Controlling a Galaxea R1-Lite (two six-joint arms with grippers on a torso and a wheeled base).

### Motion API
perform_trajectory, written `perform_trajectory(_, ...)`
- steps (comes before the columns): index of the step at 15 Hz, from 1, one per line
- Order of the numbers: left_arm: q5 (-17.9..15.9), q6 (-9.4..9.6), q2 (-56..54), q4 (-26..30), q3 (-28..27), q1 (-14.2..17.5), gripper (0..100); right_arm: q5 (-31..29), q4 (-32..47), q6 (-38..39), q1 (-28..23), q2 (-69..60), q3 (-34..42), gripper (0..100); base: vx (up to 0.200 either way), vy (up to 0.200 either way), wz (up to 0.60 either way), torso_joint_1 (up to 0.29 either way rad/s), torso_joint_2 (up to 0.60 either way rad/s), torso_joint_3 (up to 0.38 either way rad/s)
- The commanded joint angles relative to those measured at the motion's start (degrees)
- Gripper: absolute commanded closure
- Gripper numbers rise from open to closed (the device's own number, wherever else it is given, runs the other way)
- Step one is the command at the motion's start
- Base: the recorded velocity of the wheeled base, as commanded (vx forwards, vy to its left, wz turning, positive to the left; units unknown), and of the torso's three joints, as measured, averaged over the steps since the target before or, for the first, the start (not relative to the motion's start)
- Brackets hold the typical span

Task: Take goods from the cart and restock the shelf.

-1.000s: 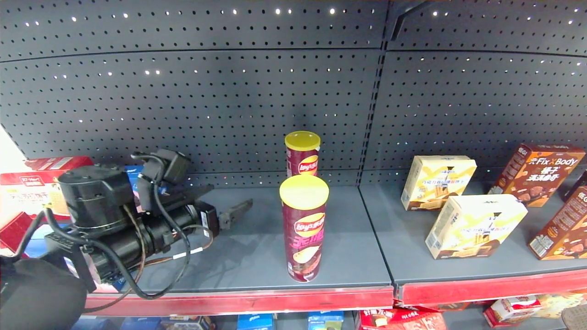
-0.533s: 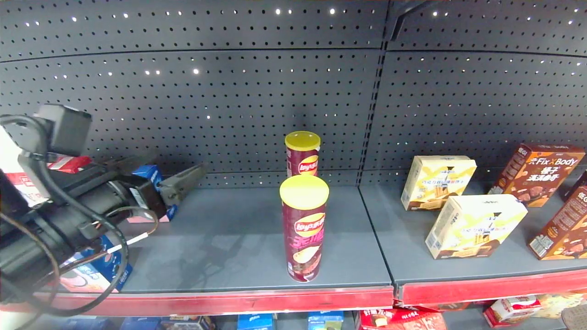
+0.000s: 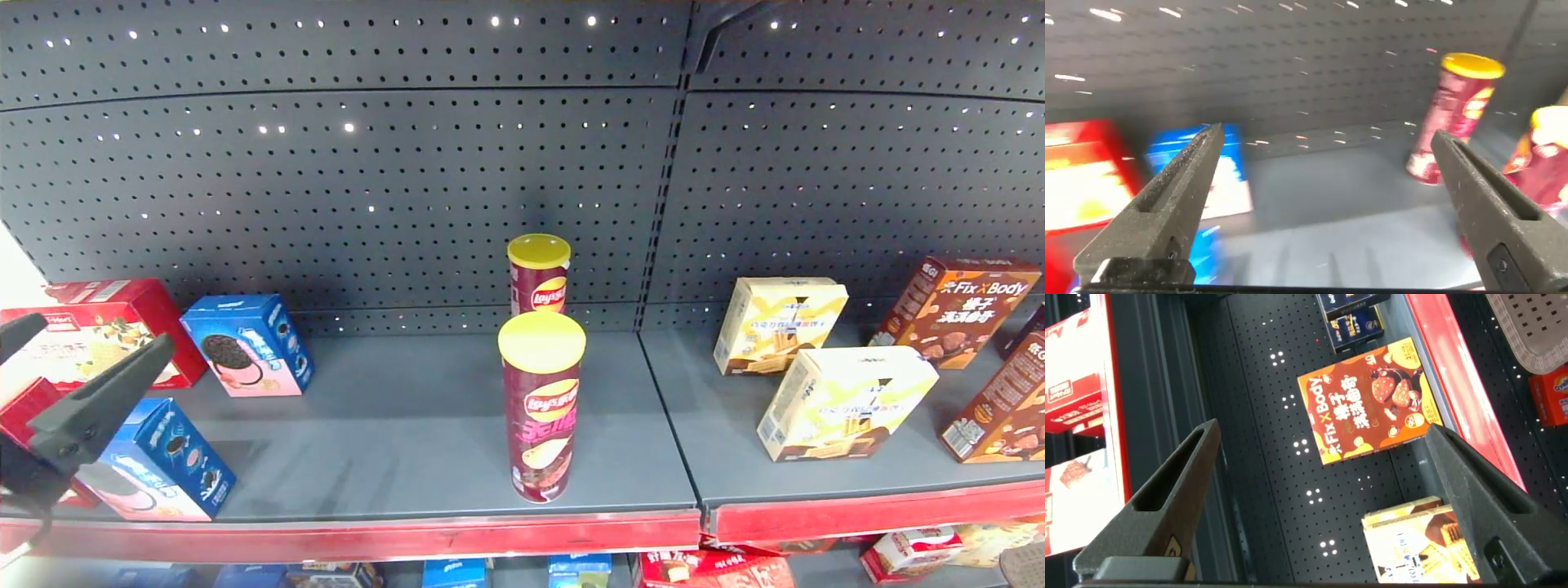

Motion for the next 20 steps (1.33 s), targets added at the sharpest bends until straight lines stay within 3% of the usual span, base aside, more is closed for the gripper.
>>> perform_trajectory(1,0.43,1.89,-10.95,0.19,6.18,3.96,0,-0.02,-0.03,-0.06,0.02,0.08,0.0,0,0.0,0.0,0.0,0.0,0.0,0.0)
perform_trajectory(5,2.71,2.15,-27.56,9.86,14.53,6.68,0,-0.02,-0.03,0.03,0.02,0.0,0.0,0,0.0,0.0,0.0,0.0,0.0,0.0)
perform_trajectory(7,6.49,2.07,-39.34,22.96,15.14,7.12,0,-0.02,-0.03,0.03,0.02,0.0,0.0,0,0.0,0.0,0.0,0.0,0.0,0.0)
perform_trajectory(9,8.77,1.98,-40.83,24.72,16.55,6.68,0,-0.02,-0.03,0.03,0.02,0.08,0.0,0,0.0,0.0,0.0,0.0,0.0,0.0)
perform_trajectory(11,10.8,1.98,-44.52,31.04,16.81,5.63,0,-0.02,-0.03,0.03,0.02,0.08,0.0,0,0.0,0.0,0.0,0.0,0.0,0.0)
perform_trajectory(13,11.15,1.98,-49.27,36.41,16.81,4.92,0,-0.02,-0.03,0.03,0.02,0.08,0.0,0,0.0,0.0,0.0,0.0,0.0,0.0)
perform_trajectory(15,11.24,1.89,-50.15,38.16,16.81,4.83,0,-0.02,-0.03,0.03,0.02,0.08,0.0,0,0.0,0.0,0.0,0.0,0.0,0.0)
perform_trajectory(18,8.6,1.89,-50.32,40.54,16.81,4.92,0,-0.02,-0.03,-0.06,0.02,0.08,0.0,0,0.0,0.0,0.0,0.0,0.0,0.0)
perform_trajectory(20,-3.97,2.07,-50.41,42.38,16.11,4.92,0,-0.02,-0.03,0.03,0.02,0.08,0.0,0,0.0,0.0,0.0,0.0,0.0,0.0)
